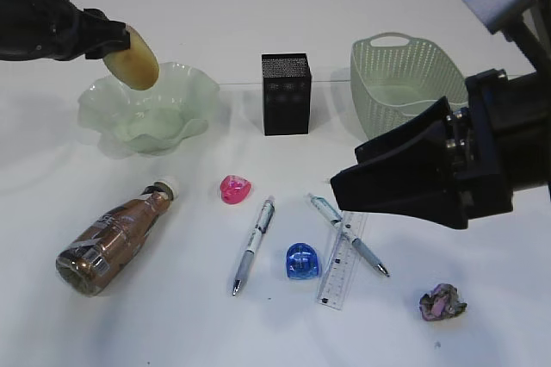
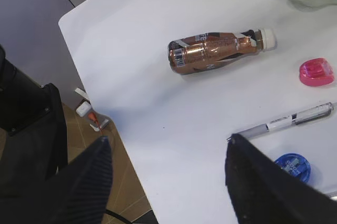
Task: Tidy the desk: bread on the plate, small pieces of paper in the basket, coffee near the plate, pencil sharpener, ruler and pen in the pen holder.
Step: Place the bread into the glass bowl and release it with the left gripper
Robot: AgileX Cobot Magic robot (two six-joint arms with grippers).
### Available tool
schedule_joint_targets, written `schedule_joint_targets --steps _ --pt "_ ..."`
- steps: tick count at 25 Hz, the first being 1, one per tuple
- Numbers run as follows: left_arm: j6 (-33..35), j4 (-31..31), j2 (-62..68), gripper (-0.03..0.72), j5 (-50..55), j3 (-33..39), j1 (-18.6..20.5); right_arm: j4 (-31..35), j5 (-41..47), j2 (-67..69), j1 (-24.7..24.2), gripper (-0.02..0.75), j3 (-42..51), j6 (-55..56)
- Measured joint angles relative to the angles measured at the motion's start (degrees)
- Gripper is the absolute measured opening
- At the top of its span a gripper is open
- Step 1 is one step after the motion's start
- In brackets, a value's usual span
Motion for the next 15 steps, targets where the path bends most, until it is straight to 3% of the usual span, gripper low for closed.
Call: schedule_joint_targets --steps 7,15 --pt "8.5 -0.1 5.9 0.195 -0.5 -3.0 0.0 -0.6 -1.6 0.0 0.0 0.524 0.0 0.0" --pt "26.4 -0.7 8.0 0.195 -0.6 -3.2 -0.6 -1.0 -2.7 0.0 0.0 0.523 0.0 0.0"
